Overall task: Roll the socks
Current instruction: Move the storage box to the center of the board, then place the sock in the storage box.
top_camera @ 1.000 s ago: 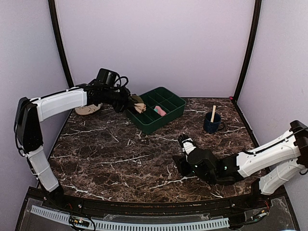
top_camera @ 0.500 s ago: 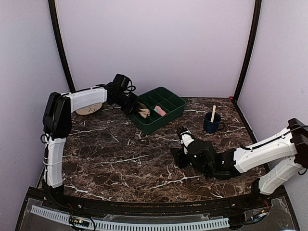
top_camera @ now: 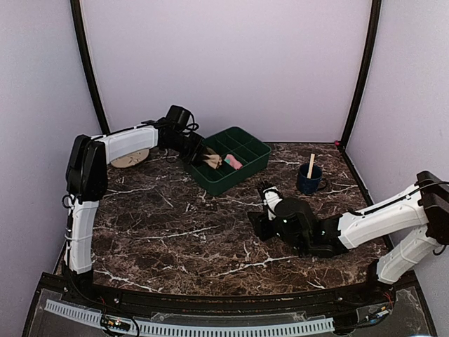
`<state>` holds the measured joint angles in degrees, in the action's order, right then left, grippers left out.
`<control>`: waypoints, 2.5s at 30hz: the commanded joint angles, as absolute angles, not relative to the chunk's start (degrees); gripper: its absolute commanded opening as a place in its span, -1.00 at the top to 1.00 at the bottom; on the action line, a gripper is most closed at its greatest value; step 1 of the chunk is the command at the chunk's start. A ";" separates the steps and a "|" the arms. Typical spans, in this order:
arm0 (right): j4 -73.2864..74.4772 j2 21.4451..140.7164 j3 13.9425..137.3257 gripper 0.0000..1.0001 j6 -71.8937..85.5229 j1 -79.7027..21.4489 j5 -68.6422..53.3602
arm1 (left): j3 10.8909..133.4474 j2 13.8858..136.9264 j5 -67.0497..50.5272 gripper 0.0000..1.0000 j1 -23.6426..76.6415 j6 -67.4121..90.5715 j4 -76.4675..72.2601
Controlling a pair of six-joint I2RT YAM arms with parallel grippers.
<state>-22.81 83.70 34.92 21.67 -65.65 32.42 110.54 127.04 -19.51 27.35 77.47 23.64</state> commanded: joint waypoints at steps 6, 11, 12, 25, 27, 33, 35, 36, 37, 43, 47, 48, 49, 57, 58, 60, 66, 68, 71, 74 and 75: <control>-26.17 84.20 34.67 -0.04 20.50 -63.34 29.96 | 117.52 132.08 -21.63 1.00 28.85 80.13 22.30; -26.11 83.81 34.38 -0.04 20.15 -62.69 29.61 | 123.21 136.06 -21.97 1.00 29.62 79.85 25.02; -26.00 83.70 34.24 -0.04 20.06 -62.55 29.54 | 123.40 136.40 -22.05 1.00 29.73 79.88 25.17; -25.75 81.93 32.77 -0.04 20.13 -60.87 29.12 | 124.98 137.18 -21.76 1.00 30.91 73.58 37.03; -25.73 81.91 32.72 -0.04 20.13 -60.82 29.10 | 125.06 137.19 -21.52 1.00 30.92 72.27 39.30; -25.67 81.71 32.91 -0.04 20.05 -60.65 28.87 | 125.08 137.92 -20.92 1.00 30.22 68.28 44.90; -25.56 81.60 32.98 -0.04 20.06 -60.64 28.94 | 125.71 138.41 -20.88 1.00 29.87 66.64 46.76; -25.50 81.51 33.02 -0.04 20.04 -60.64 28.96 | 126.14 138.81 -20.72 1.00 29.80 65.74 48.13; -25.41 81.51 33.09 -0.04 20.12 -60.64 29.00 | 126.61 139.07 -20.54 1.00 29.62 64.82 49.63; -24.89 81.56 33.51 -0.04 20.40 -60.64 28.82 | 126.30 139.33 -19.93 1.00 29.51 59.50 56.14; -24.39 81.35 33.76 -0.05 20.66 -60.64 28.72 | 122.12 136.66 -19.52 1.00 29.50 56.38 58.55; -24.28 81.26 33.82 -0.05 20.66 -60.64 28.81 | 119.90 135.37 -19.51 1.00 29.50 55.89 58.17; -24.06 81.10 33.79 -0.05 20.78 -60.64 28.87 | 116.78 134.02 -19.51 1.00 29.46 55.33 57.96; -23.12 79.74 34.12 -0.05 20.78 -60.72 29.26 | 100.52 123.34 -18.87 1.00 28.61 53.16 56.75; -23.01 79.68 34.27 -0.05 20.79 -60.73 29.32 | 99.28 122.40 -18.74 1.00 28.24 53.14 56.62; -22.94 79.67 34.45 -0.05 20.88 -60.73 29.13 | 98.16 121.32 -18.49 1.00 27.49 52.97 56.86; -23.57 80.96 35.44 -0.05 21.34 -60.89 28.24 | 101.12 122.04 -16.92 1.00 26.39 52.00 59.15; -23.86 81.48 35.76 -0.06 21.52 -61.07 28.03 | 102.90 123.33 -16.93 1.00 26.41 51.41 60.78; -24.26 81.98 35.95 -0.06 21.77 -61.33 27.98 | 103.44 124.81 -16.97 1.00 26.42 50.98 62.07; -24.64 82.30 35.92 -0.06 22.05 -61.51 28.02 | 103.19 125.35 -16.41 0.98 26.75 51.06 61.92; -24.67 82.46 36.05 -0.06 21.98 -61.55 28.02 | 103.33 125.54 -16.12 0.94 26.92 51.04 61.81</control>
<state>-22.74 81.56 34.72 21.37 -61.19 28.18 102.80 124.49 -18.24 26.83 51.62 57.60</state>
